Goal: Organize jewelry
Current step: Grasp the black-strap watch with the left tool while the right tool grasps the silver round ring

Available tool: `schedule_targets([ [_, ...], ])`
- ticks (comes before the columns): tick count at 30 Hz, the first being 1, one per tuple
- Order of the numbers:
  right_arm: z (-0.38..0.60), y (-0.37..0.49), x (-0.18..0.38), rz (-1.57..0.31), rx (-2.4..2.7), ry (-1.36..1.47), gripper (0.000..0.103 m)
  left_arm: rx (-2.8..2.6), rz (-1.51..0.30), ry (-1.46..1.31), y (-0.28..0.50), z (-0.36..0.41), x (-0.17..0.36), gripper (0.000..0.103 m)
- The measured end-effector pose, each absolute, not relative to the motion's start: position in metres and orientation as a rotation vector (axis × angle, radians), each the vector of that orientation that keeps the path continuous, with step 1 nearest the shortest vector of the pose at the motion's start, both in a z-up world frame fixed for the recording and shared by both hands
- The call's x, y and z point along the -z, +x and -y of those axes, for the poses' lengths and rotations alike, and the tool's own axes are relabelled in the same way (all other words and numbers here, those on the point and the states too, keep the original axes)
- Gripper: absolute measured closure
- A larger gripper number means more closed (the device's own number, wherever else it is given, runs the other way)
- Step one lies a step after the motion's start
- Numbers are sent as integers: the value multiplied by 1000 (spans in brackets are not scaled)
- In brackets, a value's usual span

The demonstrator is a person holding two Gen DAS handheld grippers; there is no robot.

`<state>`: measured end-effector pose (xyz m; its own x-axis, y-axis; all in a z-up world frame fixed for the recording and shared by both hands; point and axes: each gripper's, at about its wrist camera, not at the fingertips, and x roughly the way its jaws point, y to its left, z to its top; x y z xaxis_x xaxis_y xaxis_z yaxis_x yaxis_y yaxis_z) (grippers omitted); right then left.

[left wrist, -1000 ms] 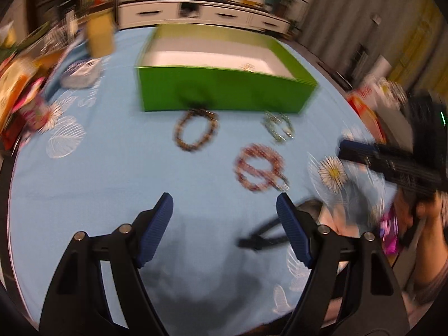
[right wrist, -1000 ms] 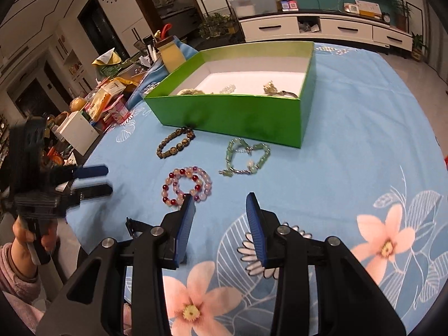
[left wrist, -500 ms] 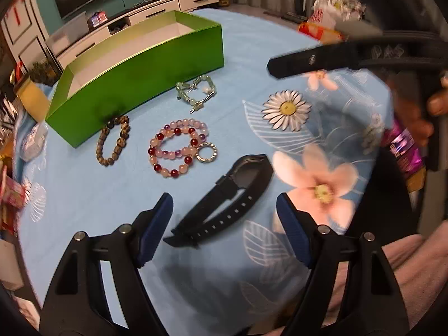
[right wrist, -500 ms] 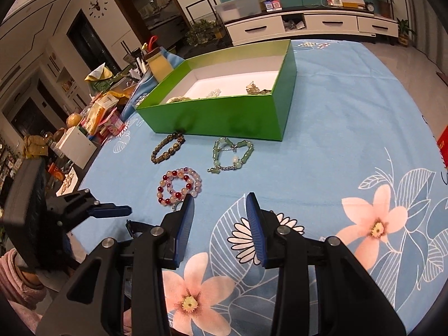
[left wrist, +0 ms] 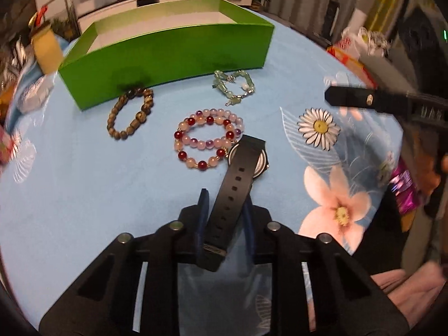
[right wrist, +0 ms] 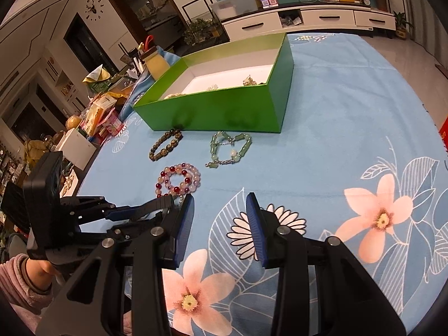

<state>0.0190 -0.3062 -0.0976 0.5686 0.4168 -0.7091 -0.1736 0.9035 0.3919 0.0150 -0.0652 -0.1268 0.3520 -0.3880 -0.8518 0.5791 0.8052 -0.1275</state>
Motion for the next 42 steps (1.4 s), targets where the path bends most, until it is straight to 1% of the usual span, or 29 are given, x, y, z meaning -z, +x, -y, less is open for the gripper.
schedule_targets([
  [3,300,20,100,-911,-367,287,64,634,-1045,96,17,52,121,87],
  [8,284,20,105,-933,-400,256,64,585,-1038,-67,24,23,112,87],
  [18,232,25,123,-962,-482,141,64,472,-971,-163,31,-17,91,87],
  [24,206,33,131,-954,-440,10,64,452,-952,-186,30,-31,85,87],
  [29,190,37,136,-928,-406,-103,71,439,-956,-194,32,-38,87,87],
  [32,183,38,138,-904,-385,-166,78,435,-961,-200,33,-39,88,87],
  [33,181,38,138,-896,-388,-179,82,434,-962,-200,33,-39,89,87],
  [37,181,34,138,-886,-392,-193,82,432,-960,-197,33,-39,89,87],
  [42,197,24,127,-883,-423,-137,82,431,-951,-200,34,-41,86,87],
])
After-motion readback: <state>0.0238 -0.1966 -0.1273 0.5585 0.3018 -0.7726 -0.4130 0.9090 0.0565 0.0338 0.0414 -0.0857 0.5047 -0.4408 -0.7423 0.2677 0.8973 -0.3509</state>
